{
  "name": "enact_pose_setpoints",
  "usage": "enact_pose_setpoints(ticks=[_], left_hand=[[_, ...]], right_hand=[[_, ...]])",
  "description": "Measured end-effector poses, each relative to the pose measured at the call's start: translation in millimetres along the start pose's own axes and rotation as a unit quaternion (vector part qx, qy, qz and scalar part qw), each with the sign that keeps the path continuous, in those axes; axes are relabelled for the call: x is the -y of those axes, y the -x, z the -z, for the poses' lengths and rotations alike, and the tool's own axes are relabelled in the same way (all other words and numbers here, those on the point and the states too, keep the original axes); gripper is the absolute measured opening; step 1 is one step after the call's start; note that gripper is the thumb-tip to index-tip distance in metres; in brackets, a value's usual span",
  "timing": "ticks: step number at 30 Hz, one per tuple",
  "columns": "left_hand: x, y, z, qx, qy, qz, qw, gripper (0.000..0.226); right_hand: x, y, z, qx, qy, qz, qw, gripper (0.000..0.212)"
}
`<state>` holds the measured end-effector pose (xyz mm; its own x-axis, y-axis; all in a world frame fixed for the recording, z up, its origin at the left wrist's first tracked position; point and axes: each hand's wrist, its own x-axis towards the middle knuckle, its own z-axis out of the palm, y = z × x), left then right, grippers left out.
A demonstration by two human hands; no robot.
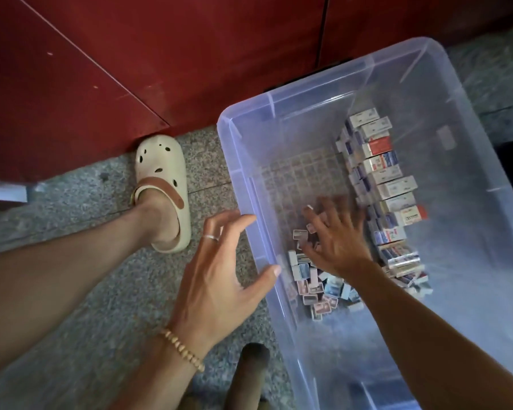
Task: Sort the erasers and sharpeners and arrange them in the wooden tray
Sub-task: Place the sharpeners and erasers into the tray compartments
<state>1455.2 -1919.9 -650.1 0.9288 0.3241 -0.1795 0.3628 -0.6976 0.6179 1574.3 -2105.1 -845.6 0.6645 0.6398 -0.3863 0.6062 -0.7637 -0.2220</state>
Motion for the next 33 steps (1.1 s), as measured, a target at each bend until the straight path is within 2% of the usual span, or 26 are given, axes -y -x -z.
enact_pose_setpoints(ticks=[3,7,11,14,16,20,22,24,28,33], left_hand=[[-1.3,1.9,-9.9,-0.023,0.022,0.006,0.999,0.071],[-7.1,3.8,-30.1,-0.077,0.026,0.040,0.996,0.078],[-24.4,2.1,-55.1,-0.116,0.071,0.088,0.987,0.086],[-31.3,0.5,-65.7,-0.139,0.081,0.100,0.982,0.093],[-31.6,0.0,-67.0,-0.145,0.085,0.097,0.981,0.091],[-29.0,0.2,-65.9,-0.132,0.093,0.098,0.982,0.090],[-28.2,-0.2,-66.5,-0.129,0.092,0.103,0.982,0.091],[-28.7,-0.3,-66.9,-0.126,0.095,0.101,0.982,0.091],[-29.0,-1.2,-66.7,-0.131,0.103,0.095,0.982,0.088],[-29.4,-1.0,-67.7,-0.140,0.101,0.097,0.980,0.087]], right_hand=[[3.5,4.8,-3.8,-0.017,-0.051,-0.055,0.997,0.077],[28.2,6.8,-23.2,-0.028,-0.021,0.017,0.999,0.072],[20.7,2.6,-22.5,-0.075,0.014,0.048,0.996,0.055],[21.1,-11.0,-16.4,-0.102,-0.007,-0.001,0.995,0.038],[23.1,-12.5,-18.3,-0.097,-0.009,-0.017,0.995,0.040],[14.0,-2.8,-22.7,-0.057,0.006,0.049,0.997,0.067],[10.3,-5.3,-18.6,-0.056,0.001,0.042,0.998,0.062],[9.5,-10.0,-15.5,-0.085,-0.006,0.020,0.996,0.050],[11.8,-18.7,-10.6,-0.118,-0.023,-0.004,0.993,0.040],[6.1,-30.7,-0.5,-0.118,-0.025,0.023,0.992,0.042]])
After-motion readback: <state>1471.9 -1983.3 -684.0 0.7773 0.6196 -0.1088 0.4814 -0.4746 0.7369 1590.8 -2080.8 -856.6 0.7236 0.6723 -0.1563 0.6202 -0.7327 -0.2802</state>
